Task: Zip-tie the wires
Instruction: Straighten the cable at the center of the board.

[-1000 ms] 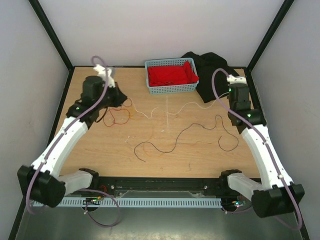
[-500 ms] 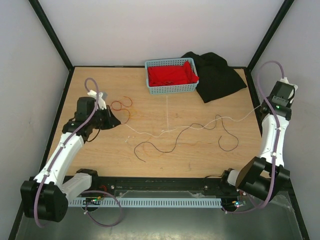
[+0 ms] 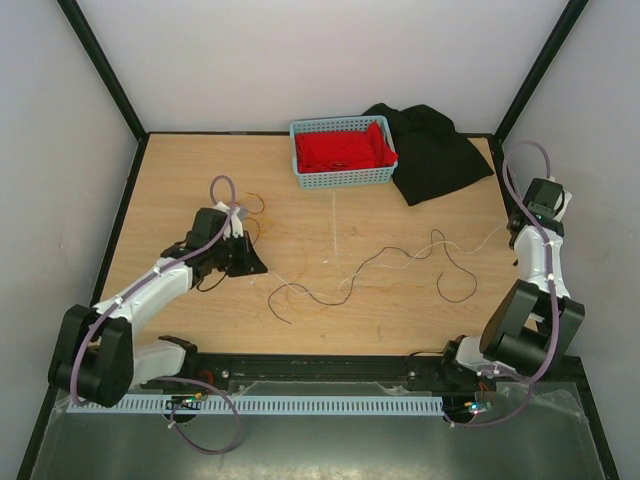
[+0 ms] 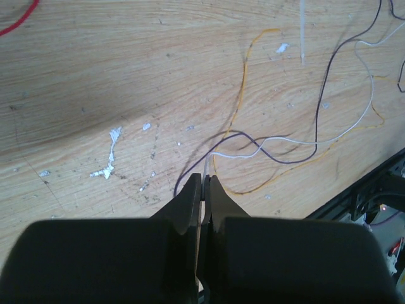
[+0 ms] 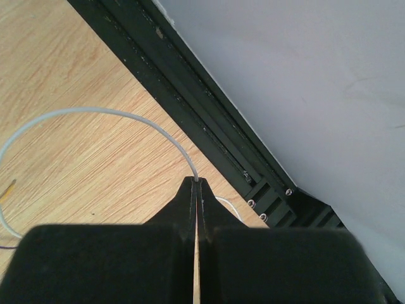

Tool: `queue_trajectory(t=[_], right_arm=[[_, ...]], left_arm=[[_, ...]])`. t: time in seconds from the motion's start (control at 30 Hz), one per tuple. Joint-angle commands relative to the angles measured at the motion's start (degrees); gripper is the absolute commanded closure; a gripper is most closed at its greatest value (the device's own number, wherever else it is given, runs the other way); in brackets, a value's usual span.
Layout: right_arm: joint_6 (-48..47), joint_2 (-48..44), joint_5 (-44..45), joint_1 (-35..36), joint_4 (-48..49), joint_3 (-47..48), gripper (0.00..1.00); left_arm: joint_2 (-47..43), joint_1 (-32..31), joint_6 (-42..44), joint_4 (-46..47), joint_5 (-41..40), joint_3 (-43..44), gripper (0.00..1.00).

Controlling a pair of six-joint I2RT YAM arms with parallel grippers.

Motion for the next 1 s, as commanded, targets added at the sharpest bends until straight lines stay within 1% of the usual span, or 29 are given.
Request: queue_trajectory(t=[0.0, 0.17, 0.3, 0.33, 0.47, 0.53, 0.6, 0.63, 0.67, 0.7, 0.8, 0.83, 0.9, 0.97], right_arm=[[0.89, 3.05, 2.1, -0.12, 4.91, -0.58, 1.0], [1.55, 5.6, -2.31, -0.14, 7.91, -3.0, 1.0], [2.31, 7.87, -3.8, -0.17, 9.07, -4.76, 1.0], [2.29, 8.33, -3.94, -0.15, 9.2, -5.09, 0.98], [2.66, 8.95, -6.79, -0.12, 9.17, -4.78, 0.83], [2.6, 8.27, -7.55, -0.12, 8.66, -4.24, 0.7], [2.03, 7.4, -7.12, -0.15, 7.66, -3.24, 0.51], [1.69, 6.89, -6.71, -0.13, 7.12, -2.61, 0.43], [1.41, 6.42, -6.48, -0.13, 6.54, -1.96, 0.38], [1.27, 5.8, -6.81, -0.12, 5.87, -1.18, 0.35], [1.74, 3.72, -11.08, -0.13, 3.58, 1.5, 0.33], [2.38, 2.63, -14.04, -0.15, 3.09, 2.3, 0.32], [4.23, 0.09, -22.7, -0.02, 3.27, 3.41, 0.29], [5.9, -2.44, -28.35, 1.78, 3.85, 4.07, 0.26]], left_arm=[[1.8, 0.09, -0.89, 4.65, -1.44, -1.05, 1.0], [5.08, 0.12, -2.18, 7.11, -1.85, -3.11, 1.0], [5.65, 0.12, -2.56, 8.02, -3.52, -4.99, 1.0], [5.61, 0.07, -2.77, 8.15, -3.75, -5.43, 1.0], [5.87, 0.07, -3.38, 8.76, -3.97, -6.29, 1.0], [6.17, 0.12, -3.47, 9.07, -3.81, -6.45, 1.0], [6.23, 0.12, -3.48, 9.21, -3.72, -6.41, 1.0], [6.25, 0.11, -3.47, 9.35, -3.64, -6.43, 1.0], [6.21, 0.12, -3.36, 9.53, -3.5, -6.41, 1.0], [6.15, 0.11, -3.28, 9.63, -3.37, -6.31, 1.0], [6.03, 0.12, -3.24, 9.86, -3.35, -6.15, 1.0], [6.04, 0.12, -3.21, 9.87, -3.35, -6.09, 0.99], [6.25, 0.12, -3.1, 9.98, -3.58, -5.98, 0.94], [6.55, 0.07, -2.85, 10.02, -3.91, -5.77, 0.9]])
